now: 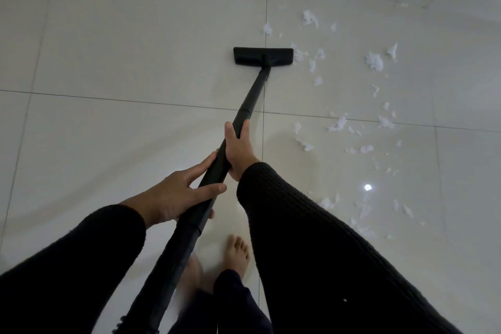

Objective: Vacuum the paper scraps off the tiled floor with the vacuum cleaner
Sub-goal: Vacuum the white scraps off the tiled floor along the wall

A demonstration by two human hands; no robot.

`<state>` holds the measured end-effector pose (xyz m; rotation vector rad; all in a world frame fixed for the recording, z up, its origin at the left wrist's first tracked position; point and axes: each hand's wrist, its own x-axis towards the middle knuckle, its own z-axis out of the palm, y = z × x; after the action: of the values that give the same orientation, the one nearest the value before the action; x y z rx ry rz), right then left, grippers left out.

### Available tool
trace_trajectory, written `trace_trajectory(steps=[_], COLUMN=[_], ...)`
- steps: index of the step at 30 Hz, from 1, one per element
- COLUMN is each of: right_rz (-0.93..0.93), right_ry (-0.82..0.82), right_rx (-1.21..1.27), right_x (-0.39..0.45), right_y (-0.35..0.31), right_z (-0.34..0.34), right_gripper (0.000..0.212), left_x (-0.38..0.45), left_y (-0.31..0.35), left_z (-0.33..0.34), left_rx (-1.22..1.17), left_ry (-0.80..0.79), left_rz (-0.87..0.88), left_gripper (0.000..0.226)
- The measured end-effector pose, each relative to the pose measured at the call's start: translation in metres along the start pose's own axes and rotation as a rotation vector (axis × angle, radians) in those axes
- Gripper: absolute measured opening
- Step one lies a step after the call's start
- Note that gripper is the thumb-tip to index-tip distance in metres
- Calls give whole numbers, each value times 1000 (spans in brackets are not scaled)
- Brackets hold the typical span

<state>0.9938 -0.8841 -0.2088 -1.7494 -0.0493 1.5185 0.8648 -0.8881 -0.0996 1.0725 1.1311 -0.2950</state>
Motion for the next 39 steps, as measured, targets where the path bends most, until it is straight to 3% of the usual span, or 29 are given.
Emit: trace_trajectory(steps=[17, 39], right_rz=[-74, -49], right_ry=[9, 15], right_rx=[-63, -107], right_x=[59, 150], right_y=[-100, -188], right_z=[73, 109], right_gripper=[69, 76], left_x=[38, 109], left_y=[63, 143], left_z=[-111, -187], left_rx=[-69, -72], left_ry=[-10, 27], left_rz=[61, 43], left_gripper=[71, 71])
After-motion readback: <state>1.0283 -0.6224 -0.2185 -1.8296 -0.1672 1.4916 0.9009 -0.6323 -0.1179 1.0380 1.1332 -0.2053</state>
